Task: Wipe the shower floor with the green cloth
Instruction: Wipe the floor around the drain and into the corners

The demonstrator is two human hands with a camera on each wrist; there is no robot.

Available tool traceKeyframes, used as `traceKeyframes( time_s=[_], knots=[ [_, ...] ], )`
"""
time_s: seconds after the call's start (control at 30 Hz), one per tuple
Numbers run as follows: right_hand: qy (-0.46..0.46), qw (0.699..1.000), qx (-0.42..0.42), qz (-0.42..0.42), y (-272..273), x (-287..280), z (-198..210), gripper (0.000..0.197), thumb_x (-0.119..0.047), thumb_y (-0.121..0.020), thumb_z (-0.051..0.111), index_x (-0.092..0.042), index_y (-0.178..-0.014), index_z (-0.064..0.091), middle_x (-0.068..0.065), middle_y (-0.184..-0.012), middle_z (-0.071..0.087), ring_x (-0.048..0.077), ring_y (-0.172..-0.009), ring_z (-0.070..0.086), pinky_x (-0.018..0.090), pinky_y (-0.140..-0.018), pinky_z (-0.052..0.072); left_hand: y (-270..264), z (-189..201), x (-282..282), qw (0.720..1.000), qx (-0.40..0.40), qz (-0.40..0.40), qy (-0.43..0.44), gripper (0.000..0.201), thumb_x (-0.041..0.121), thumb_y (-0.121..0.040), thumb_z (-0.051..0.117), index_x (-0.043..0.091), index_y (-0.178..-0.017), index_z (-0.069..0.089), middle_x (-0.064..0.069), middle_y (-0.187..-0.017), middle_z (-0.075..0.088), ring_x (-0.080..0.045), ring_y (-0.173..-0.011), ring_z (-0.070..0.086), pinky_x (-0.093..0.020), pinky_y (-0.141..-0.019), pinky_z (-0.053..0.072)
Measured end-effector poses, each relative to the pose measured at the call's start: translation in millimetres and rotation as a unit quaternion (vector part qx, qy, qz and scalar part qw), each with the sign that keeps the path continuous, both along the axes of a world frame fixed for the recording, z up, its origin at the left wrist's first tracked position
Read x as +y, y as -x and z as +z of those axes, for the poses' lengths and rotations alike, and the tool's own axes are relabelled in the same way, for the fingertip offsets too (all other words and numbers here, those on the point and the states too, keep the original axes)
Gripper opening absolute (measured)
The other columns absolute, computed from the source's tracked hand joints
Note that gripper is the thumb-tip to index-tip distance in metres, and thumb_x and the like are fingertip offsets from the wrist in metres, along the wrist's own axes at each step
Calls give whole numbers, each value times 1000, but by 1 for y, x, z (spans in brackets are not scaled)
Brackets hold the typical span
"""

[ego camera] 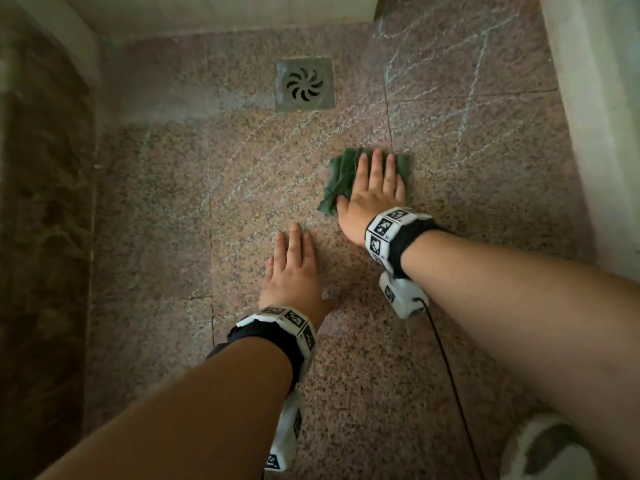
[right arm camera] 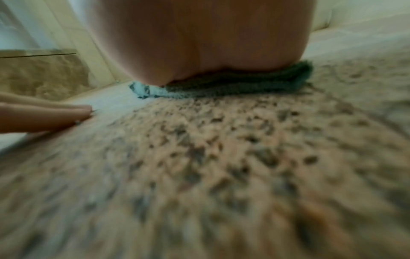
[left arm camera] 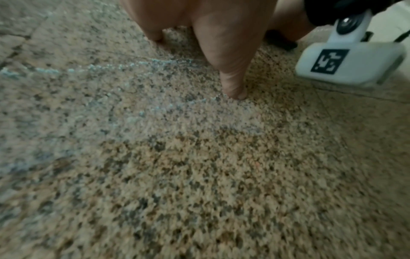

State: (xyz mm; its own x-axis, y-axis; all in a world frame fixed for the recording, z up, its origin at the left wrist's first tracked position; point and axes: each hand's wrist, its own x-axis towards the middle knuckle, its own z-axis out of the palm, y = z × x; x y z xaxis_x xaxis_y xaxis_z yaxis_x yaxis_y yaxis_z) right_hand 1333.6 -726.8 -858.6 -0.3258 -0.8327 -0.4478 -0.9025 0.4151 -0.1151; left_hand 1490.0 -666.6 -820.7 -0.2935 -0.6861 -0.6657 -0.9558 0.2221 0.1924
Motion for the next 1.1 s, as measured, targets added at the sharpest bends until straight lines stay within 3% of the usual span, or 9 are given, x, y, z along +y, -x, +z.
traceKeyframes(
  time_s=[0.1,0.2,0.3,0.4,0.57,0.73,0.97,1.1],
  knots=[
    [22,998,-13,60,0,20,1,83,-50,-96,37,-13,-155,-9,8,-162,-17,28,-148,-17,45,-121,-3,2,0,0,1000,-1,-1,-8,125,52,-82,70,12,-151,-26,-2,-156,-36,-27,-146,-26,-42,-120,3],
    [15,988,-34,148,-3,82,7,86,-48,-94,39,-11,-155,-9,9,-162,-16,28,-149,-16,45,-121,-2,1,-2,0,1000,8,2,-1,123,56,-83,68,12,-151,-24,-3,-158,-33,-28,-147,-25,-42,-121,4],
    [-65,983,-40,165,-9,152,19,87,-49,-96,36,-12,-148,-24,7,-156,-30,28,-146,-24,44,-120,-7,-1,-4,0,1000,8,1,-5,120,60,-85,63,12,-151,-25,-2,-157,-34,-27,-146,-25,-42,-121,6],
    [-111,982,-50,142,-15,183,22,84,-50,-99,26,-14,-135,-41,3,-145,-46,24,-139,-38,42,-115,-19,-3,-5,0,1000,12,-5,3,122,63,-82,63,14,-151,-26,0,-157,-35,-25,-146,-26,-41,-121,6],
    [-98,987,-65,110,-15,178,20,82,-49,-100,26,-18,-136,-40,0,-148,-44,22,-141,-35,40,-115,-19,-3,-5,-1,999,-1,-20,36,121,68,-82,59,16,-152,-24,1,-158,-32,-25,-148,-22,-44,-123,2],
    [-7,999,-46,26,5,106,10,82,-48,-97,36,-15,-155,-11,5,-162,-19,26,-148,-19,44,-119,-4,14,-9,-16,998,12,-32,60,111,67,-85,56,21,-154,-18,0,-160,-27,-29,-148,-19,-49,-122,0],
    [-7,995,-40,89,68,54,4,73,-47,-100,29,-21,-155,-11,-2,-162,-20,19,-148,-20,40,-119,-6,23,-12,-24,998,-25,-51,16,122,67,-79,64,26,-150,-27,-1,-155,-38,-35,-145,-27,-56,-120,2],
    [-12,997,10,-71,143,52,2,73,-48,-100,28,-19,-155,-11,1,-162,-18,21,-149,-15,41,-121,-2,26,-8,-26,998,-29,-51,2,124,67,-78,64,24,-151,-26,-1,-155,-39,-36,-145,-27,-56,-120,4]
  ],
)
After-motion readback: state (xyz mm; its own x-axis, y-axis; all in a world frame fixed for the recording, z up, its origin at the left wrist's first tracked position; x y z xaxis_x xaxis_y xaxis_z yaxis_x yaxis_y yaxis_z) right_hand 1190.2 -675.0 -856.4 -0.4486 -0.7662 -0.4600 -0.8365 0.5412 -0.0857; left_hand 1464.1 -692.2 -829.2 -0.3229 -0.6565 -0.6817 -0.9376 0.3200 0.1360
